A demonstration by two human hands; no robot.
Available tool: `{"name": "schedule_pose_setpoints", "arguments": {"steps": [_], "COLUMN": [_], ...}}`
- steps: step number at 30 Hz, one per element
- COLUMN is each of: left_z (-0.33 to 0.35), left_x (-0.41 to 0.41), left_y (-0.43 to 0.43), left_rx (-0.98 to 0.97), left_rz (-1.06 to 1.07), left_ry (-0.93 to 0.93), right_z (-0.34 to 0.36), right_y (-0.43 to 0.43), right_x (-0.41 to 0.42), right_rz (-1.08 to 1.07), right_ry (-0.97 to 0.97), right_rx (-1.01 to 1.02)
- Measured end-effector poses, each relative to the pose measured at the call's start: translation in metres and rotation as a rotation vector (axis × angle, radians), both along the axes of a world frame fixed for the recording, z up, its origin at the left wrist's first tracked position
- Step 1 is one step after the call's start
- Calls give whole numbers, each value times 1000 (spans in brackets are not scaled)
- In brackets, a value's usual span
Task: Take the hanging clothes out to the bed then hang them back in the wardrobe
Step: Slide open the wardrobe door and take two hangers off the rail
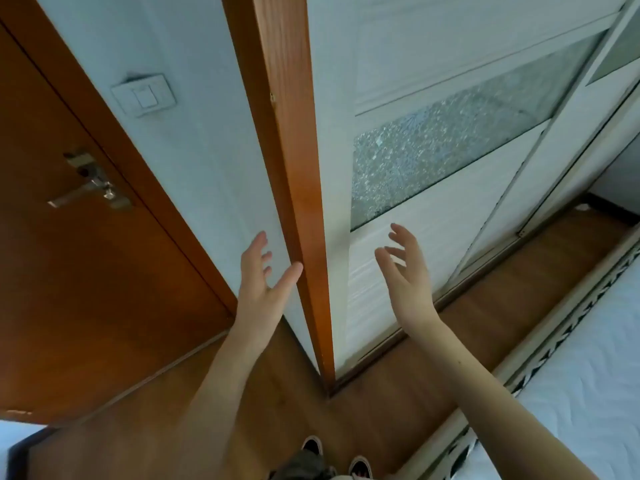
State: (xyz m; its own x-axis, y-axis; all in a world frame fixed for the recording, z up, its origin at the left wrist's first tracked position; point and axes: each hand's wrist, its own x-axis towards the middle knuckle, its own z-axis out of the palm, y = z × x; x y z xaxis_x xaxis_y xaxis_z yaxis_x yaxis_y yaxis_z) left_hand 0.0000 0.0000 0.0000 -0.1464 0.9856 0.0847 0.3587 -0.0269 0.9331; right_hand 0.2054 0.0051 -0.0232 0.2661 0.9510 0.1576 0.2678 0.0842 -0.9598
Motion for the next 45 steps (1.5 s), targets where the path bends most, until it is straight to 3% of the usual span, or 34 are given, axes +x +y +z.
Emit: {"name": "schedule_pose_setpoints", "arguments": {"steps": [4, 10, 15, 23, 28, 45], "left_z": [38, 37, 32, 25, 24, 22], "left_x": [13, 22, 21, 26, 21, 45], "left_y": [37, 58, 64, 70, 68, 70], "left_rx": [394, 587, 633, 666, 666, 678], "left_rz": [46, 76, 87, 43, -15, 99], "left_ry": [140, 137, 160, 117, 95, -30], "right_z": [23, 20, 13, 3, 2, 6], "right_y": [24, 49, 61, 75, 87, 156], "right_x": [-31, -81, -88, -86, -85, -16], "right_rz": [-20, -116, -192, -339, -426, -632], "right_ry": [13, 121, 165, -176, -288, -217], "right_rx": [164, 271, 271, 466, 444, 442]}}
